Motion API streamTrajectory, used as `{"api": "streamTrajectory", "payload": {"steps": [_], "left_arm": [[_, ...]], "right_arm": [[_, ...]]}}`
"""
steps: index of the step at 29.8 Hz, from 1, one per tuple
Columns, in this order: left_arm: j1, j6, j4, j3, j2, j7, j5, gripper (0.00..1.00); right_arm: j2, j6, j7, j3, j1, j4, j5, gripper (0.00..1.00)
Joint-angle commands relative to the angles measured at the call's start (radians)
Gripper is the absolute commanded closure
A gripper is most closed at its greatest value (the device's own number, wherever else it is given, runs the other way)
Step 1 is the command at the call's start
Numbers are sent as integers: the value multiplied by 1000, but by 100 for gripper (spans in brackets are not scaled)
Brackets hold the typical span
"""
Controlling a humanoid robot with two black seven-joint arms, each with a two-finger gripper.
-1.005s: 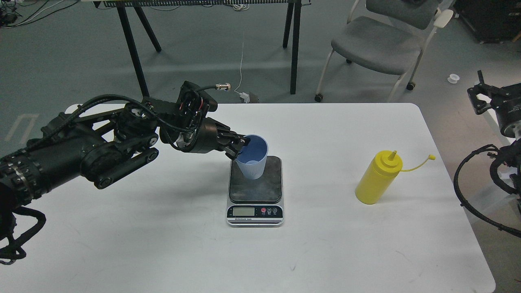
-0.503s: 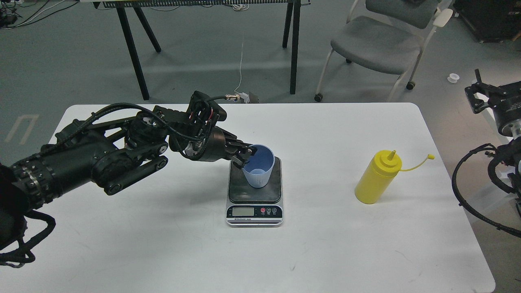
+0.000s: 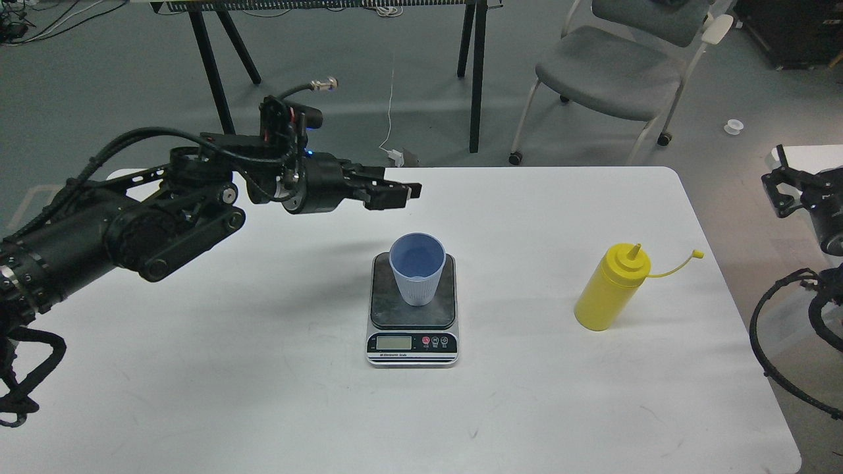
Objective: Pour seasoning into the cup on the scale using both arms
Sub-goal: 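Open the left gripper and withdraw it away from the cup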
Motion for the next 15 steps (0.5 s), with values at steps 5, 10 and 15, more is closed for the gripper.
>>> {"api": "streamTrajectory", "payload": {"steps": [5, 10, 15], "left_arm": [[10, 33, 86, -104, 66, -7, -806, 1], [71, 32, 114, -141, 64, -19, -1181, 1], [160, 30, 190, -309, 51, -13, -1472, 1]], "right_arm": [[5, 0, 9, 14, -296, 305, 7, 0], [68, 0, 8, -1, -379, 320, 6, 0], [131, 0, 6, -73, -400, 322, -2, 0]]}}
